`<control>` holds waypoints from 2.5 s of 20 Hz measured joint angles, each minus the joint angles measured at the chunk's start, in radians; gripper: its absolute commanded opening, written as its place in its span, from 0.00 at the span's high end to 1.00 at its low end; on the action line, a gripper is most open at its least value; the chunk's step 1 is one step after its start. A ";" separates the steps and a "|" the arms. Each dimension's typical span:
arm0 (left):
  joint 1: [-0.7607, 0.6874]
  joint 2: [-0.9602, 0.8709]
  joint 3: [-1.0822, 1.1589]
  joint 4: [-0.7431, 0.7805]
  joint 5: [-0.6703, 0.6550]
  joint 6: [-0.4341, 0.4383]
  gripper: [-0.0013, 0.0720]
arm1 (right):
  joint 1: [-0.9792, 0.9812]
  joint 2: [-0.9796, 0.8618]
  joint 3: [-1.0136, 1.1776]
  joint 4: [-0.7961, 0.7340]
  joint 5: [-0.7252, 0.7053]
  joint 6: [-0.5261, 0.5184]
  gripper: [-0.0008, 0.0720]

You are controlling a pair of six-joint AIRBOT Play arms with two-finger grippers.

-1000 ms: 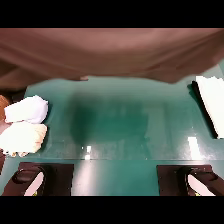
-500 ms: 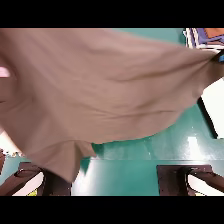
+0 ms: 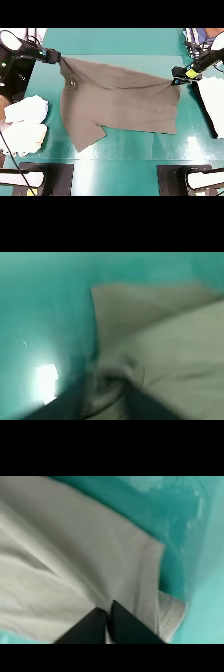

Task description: Fold the shirts.

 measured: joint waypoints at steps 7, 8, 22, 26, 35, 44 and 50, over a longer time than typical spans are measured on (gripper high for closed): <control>0.085 0.074 -0.059 0.021 -0.182 -0.073 0.26 | -0.070 0.022 0.019 0.135 -0.031 -0.085 0.45; 0.100 0.108 -0.100 0.021 -0.204 -0.073 0.26 | -0.077 0.056 -0.024 0.140 -0.034 -0.096 0.45; 0.157 0.393 -0.840 -0.113 -0.072 -0.075 0.26 | -0.093 0.467 -0.481 0.215 -0.138 -0.131 0.46; 0.155 0.369 -0.887 -0.209 -0.018 -0.056 0.26 | -0.093 0.499 -0.501 0.220 -0.142 -0.132 0.46; 0.155 0.329 -0.872 -0.269 0.000 -0.039 0.94 | -0.112 0.513 -0.528 0.206 -0.096 -0.131 0.46; 0.154 0.420 -0.766 -0.275 -0.035 0.003 0.94 | -0.448 0.541 -0.941 0.192 -0.065 -0.130 0.46; 0.154 0.432 -0.756 -0.289 -0.019 0.011 0.94 | -0.482 0.548 -1.182 0.270 -0.183 -0.131 0.46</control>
